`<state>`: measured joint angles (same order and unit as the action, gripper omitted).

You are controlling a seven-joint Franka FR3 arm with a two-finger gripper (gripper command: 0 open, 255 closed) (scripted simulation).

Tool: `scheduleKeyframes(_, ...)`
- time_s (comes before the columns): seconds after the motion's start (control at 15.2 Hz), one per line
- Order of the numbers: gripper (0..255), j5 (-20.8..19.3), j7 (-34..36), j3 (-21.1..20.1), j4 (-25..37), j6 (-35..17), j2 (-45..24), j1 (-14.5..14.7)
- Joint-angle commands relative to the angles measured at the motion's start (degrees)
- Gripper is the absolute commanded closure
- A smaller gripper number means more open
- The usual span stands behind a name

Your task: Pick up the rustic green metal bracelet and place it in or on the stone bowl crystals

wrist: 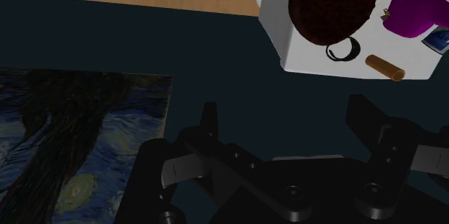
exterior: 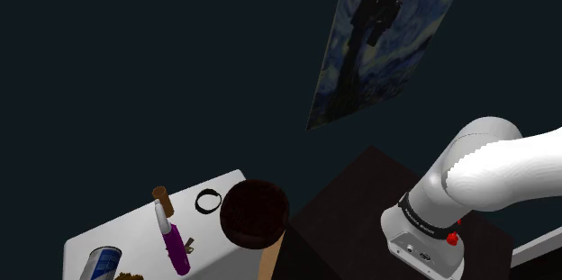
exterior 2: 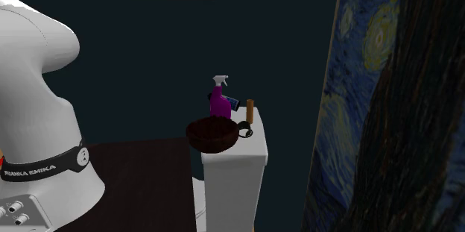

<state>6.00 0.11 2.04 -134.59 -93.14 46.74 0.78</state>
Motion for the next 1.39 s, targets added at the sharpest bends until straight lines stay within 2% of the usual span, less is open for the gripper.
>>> scheduleKeyframes(0.0, 0, 0.00, 0.00, 0.00, 0.00, 0.00, 0.00, 0.00)
scheduleKeyframes(0.66, 0, 3.03, 4.58, -8.81, -9.56, -17.73, -7.80, 3.43)
scheduleKeyframes(1.32, 0, 3.02, 10.59, -17.99, -11.79, -36.28, -24.12, 5.52)
